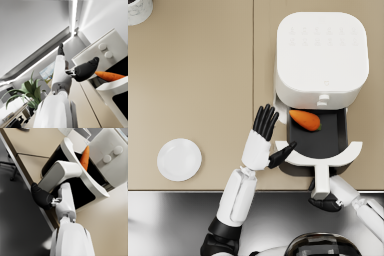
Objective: Pick up the carrot and place it into the air fryer
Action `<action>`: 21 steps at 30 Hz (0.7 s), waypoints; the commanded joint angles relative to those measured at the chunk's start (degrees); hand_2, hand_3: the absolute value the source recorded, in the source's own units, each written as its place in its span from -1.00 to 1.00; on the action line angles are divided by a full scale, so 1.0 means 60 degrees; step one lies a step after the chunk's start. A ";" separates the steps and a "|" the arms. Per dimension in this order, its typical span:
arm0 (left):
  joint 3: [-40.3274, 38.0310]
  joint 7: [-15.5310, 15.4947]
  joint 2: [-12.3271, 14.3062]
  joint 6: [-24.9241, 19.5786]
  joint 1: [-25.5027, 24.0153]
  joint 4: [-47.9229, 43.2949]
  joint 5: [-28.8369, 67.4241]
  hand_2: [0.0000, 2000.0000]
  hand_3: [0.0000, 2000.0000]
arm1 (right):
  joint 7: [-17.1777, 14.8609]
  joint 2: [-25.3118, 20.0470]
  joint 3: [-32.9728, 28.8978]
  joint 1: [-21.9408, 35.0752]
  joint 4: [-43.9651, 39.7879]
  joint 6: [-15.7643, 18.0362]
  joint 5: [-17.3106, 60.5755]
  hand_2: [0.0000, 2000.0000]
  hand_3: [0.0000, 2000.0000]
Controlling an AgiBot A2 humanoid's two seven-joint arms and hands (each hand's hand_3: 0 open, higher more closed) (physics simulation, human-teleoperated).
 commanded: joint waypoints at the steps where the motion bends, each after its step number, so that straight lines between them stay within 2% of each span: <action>1: -0.1361 0.0000 -0.0414 0.0002 -0.0873 -0.1338 -0.0001 -1.00 -1.00 | -0.0010 -0.2172 0.0252 0.0842 0.0544 0.0083 0.0000 1.00 1.00; 6: -0.2660 -0.0002 -0.0430 0.0005 -0.1397 -0.1537 -0.0004 -1.00 -1.00 | -0.0041 -0.2729 0.0023 0.1676 -0.0845 0.0381 0.0008 1.00 1.00; 13: -0.3803 -0.0002 -0.0410 0.0007 -0.1398 -0.1773 -0.0007 -1.00 -1.00 | -0.0088 -0.3509 -0.0164 0.2751 -0.2333 0.0710 0.0021 1.00 1.00; 17: -0.4292 -0.0002 -0.0426 0.0007 -0.1427 -0.1972 -0.0009 -1.00 -1.00 | -0.0105 -0.3993 0.0018 0.3436 -0.3750 0.1015 0.0028 1.00 1.00; 21: -0.4585 -0.0002 -0.0461 0.0007 -0.1416 -0.2206 -0.0010 -1.00 -1.00 | -0.0074 -0.4479 -0.0102 0.4199 -0.5281 0.1054 0.0023 1.00 1.00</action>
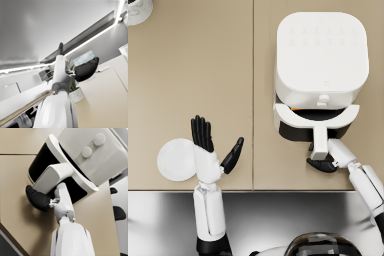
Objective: Pick up the carrot and place it into the air fryer
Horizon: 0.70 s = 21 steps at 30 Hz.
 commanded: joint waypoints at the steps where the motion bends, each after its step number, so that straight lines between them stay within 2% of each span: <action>1: -0.0359 0.0000 -0.0038 0.0000 0.0089 -0.0246 0.0000 -1.00 -1.00 | 0.0000 -0.1942 -0.0031 0.1282 -0.0885 0.0005 0.0001 1.00 1.00; 9: -0.0359 0.0000 -0.0162 0.0000 0.0293 -0.0057 -0.0002 -1.00 -1.00 | 0.0005 -0.2925 0.0245 0.2626 -0.3430 0.0057 0.0004 1.00 1.00; 10: -0.0374 0.0000 -0.0159 0.0000 0.0263 -0.0100 -0.0002 -1.00 -1.00 | 0.0017 -0.2930 0.0322 0.2715 -0.3570 0.0226 -0.0001 1.00 1.00; 11: -0.0357 0.0000 -0.0127 0.0000 0.0149 -0.0104 -0.0002 -1.00 -1.00 | 0.0058 -0.3516 -0.1321 0.2131 -0.3570 0.0610 -0.0011 1.00 1.00; 12: -0.0354 0.0000 -0.0168 0.0000 0.0260 -0.0052 -0.0002 -1.00 -1.00 | 0.0016 -0.2983 0.0217 0.2719 -0.3623 0.0977 -0.0014 1.00 1.00; 13: -0.0362 0.0000 -0.0144 0.0000 0.0168 -0.0036 -0.0002 -1.00 -1.00 | 0.0051 -0.2816 0.0442 0.2684 -0.3429 0.1239 -0.0026 1.00 1.00; 14: -0.0360 0.0000 -0.0136 0.0000 0.0125 -0.0065 -0.0002 -1.00 -1.00 | 0.0065 -0.1654 0.0052 0.2013 -0.3632 0.1390 -0.0028 1.00 1.00; 21: -0.0361 0.0000 -0.0130 0.0000 0.0062 -0.0025 -0.0002 -1.00 -1.00 | 0.0086 -0.1537 0.0401 0.2271 -0.3697 0.1693 -0.0039 1.00 1.00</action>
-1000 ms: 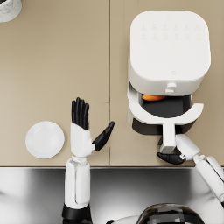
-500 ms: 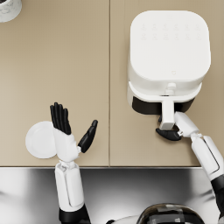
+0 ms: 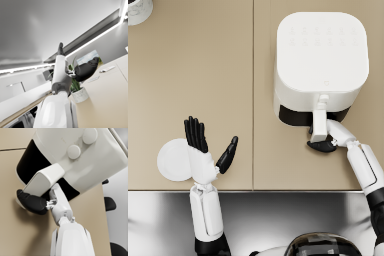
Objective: Pick up the carrot and place it into the air fryer
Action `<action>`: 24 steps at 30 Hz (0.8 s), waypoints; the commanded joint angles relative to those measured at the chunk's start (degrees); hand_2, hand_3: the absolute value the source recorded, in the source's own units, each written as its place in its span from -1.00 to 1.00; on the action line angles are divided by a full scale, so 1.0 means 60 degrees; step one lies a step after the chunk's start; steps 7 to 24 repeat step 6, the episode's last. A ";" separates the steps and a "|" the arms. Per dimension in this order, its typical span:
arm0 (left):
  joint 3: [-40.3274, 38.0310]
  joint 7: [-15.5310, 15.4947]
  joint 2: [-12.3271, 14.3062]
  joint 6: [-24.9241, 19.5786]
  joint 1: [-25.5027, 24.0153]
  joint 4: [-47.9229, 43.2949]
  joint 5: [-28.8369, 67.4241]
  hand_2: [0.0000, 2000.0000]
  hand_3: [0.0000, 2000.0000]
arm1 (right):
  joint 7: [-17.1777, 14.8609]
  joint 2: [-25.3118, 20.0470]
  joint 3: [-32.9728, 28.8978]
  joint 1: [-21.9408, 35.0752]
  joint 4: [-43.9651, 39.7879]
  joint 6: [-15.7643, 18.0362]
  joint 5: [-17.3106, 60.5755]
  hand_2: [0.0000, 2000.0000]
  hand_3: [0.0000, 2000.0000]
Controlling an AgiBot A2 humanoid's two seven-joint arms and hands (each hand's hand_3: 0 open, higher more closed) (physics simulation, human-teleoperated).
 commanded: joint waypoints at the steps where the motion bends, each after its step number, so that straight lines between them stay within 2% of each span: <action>1: 0.0000 0.0000 0.0000 0.0000 -0.0002 0.0001 0.0000 -1.00 -1.00 | -0.0002 0.0003 0.0012 0.0008 -0.0002 0.0006 -0.0001 1.00 1.00; 24: 0.0000 0.0000 0.0000 0.0000 -0.0005 0.0004 0.0000 -1.00 -1.00 | -0.0012 0.0018 0.0043 0.0027 0.0004 0.0021 -0.0004 1.00 1.00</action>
